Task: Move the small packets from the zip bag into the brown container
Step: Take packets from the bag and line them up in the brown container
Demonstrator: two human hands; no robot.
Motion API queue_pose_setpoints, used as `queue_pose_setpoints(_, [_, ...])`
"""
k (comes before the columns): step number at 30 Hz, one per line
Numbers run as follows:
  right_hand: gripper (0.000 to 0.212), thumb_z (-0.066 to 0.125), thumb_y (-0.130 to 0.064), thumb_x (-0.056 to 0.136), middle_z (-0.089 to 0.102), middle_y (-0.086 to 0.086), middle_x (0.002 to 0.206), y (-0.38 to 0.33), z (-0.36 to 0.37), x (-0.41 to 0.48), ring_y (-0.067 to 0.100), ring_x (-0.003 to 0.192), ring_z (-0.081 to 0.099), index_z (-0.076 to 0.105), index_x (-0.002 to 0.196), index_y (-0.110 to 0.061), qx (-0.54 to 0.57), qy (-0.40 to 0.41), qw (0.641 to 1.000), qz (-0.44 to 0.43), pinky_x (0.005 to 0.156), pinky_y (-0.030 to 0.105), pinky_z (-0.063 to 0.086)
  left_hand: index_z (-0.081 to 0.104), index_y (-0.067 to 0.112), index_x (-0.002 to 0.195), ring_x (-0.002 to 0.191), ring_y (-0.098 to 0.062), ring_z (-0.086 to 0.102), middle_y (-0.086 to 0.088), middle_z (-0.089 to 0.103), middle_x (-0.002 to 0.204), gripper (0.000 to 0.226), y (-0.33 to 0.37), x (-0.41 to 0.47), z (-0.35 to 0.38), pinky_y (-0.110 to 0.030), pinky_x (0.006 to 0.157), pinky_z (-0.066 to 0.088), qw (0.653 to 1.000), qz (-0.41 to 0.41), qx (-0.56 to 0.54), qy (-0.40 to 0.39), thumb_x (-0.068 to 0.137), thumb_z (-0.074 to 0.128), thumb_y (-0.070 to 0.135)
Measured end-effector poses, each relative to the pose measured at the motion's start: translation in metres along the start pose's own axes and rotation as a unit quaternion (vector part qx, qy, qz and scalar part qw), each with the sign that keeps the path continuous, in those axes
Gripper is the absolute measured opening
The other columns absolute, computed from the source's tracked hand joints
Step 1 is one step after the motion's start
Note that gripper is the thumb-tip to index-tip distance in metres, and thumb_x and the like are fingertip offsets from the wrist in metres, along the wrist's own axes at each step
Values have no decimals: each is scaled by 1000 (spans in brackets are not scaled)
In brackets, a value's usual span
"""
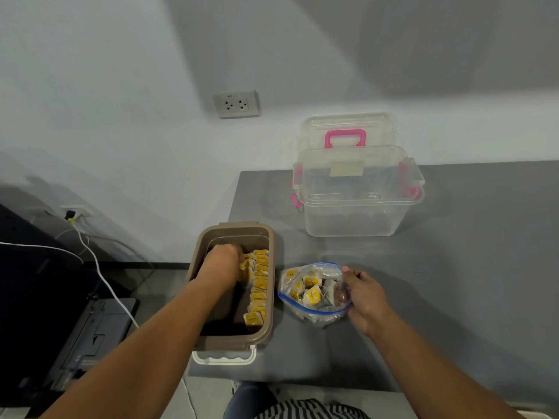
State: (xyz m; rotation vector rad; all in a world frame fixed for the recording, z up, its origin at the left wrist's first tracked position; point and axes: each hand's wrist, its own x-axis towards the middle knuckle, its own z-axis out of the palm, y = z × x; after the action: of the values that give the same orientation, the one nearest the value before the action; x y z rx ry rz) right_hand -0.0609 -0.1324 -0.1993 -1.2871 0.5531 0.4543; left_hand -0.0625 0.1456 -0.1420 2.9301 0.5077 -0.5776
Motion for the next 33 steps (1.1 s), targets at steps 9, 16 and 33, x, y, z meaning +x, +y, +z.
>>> queue_pose_setpoints(9, [20,58,-22,102,64,22,97,5,4,1,34,88,62,62,93,-4,4,0,1000,-1,90,54,55,64,11,117,102,-24,68,-7,71,110,48,-1,-1,4,-38,96,55,992,-39,44,-112,78,81,34])
queue_pose_setpoints(16, [20,58,-22,102,68,23,102,6,4,1,37,94,67,63,98,-3,4,4,1000,5,93,56,57,71,9,108,98,-22,69,-7,73,106,26,-2,7,16,-32,88,55,980,-12,139,-140,85,73,21])
queue_pose_setpoints(33, [19,57,-22,102,69,21,101,6,4,1,32,87,68,63,96,-5,4,8,1000,8,73,41,58,68,8,88,77,-20,72,-7,72,87,9,-1,6,0,-27,66,60,979,50,174,-97,86,71,16])
